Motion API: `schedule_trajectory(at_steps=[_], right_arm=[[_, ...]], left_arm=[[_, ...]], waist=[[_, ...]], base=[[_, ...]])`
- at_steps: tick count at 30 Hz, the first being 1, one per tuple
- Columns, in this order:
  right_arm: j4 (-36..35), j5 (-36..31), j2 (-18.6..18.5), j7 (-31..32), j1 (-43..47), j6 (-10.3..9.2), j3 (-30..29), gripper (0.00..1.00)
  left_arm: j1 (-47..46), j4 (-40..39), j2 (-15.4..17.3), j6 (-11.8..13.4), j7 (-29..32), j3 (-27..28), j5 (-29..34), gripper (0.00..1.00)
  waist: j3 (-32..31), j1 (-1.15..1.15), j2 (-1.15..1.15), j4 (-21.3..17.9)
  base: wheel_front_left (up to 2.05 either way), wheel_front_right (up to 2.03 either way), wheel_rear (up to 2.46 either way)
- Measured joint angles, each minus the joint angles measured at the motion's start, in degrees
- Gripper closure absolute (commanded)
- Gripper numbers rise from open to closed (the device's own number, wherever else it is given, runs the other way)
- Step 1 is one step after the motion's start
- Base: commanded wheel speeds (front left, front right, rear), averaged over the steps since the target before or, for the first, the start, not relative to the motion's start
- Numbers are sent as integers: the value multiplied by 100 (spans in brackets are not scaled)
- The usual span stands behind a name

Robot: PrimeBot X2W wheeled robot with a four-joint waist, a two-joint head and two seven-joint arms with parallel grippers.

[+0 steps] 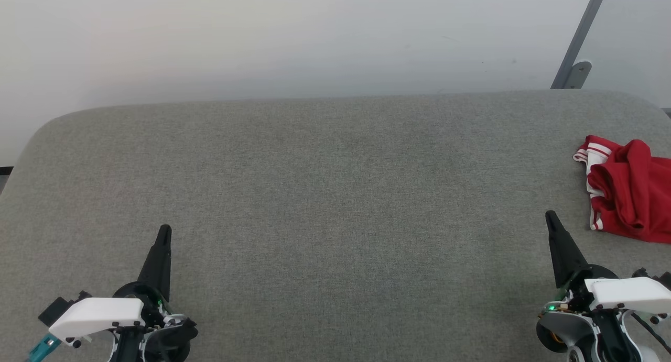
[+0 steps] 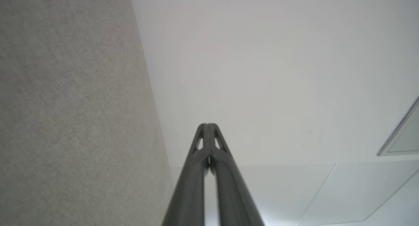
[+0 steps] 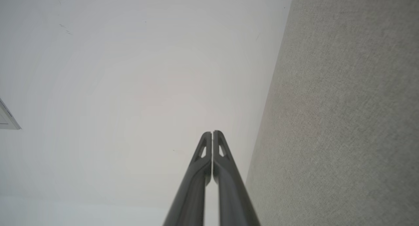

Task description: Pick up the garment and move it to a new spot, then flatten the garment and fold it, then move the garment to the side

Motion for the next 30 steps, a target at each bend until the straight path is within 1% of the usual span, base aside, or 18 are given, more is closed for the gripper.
schedule_trajectory(at_steps=[30], right_arm=[[0, 0, 0, 0, 0, 0, 0, 100]], left_arm=[[0, 0, 0, 0, 0, 0, 0, 100]], waist=[[0, 0, 0, 0]], base=[[0, 0, 0]])
